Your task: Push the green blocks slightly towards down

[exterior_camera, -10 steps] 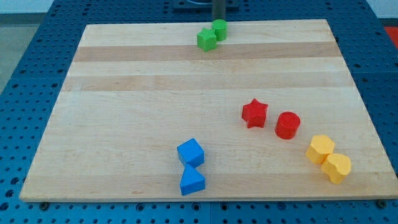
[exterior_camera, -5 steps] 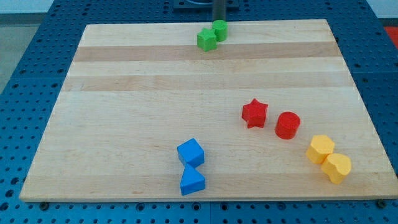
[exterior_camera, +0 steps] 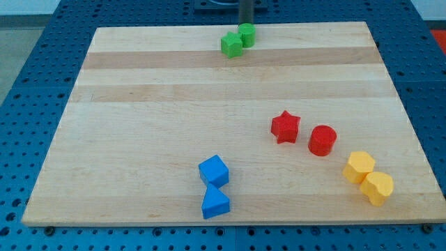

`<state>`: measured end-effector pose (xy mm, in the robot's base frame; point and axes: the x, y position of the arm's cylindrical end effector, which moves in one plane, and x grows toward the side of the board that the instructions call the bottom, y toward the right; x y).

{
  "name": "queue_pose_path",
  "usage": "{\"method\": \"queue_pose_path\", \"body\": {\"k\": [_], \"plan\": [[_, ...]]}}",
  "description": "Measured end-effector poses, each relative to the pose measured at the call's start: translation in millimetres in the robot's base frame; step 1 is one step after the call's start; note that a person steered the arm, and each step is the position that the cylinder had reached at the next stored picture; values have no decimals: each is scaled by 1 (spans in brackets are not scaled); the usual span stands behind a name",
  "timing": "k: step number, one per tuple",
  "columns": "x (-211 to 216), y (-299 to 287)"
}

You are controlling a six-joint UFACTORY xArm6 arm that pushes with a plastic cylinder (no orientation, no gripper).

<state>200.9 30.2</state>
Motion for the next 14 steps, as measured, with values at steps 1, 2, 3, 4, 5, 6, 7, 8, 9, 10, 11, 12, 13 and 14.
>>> {"method": "queue_pose_path", "body": {"k": [1,2,3,4,5,6,7,8,9,10,11,12,13,14], "plan": [[2,-1],[2,4],[2,33],[3,37],[8,32],[8,32],[11,20],[17,-6],[30,-26],[42,-31],[54,-48],[69,-70],[81,-80],[81,-82]]}}
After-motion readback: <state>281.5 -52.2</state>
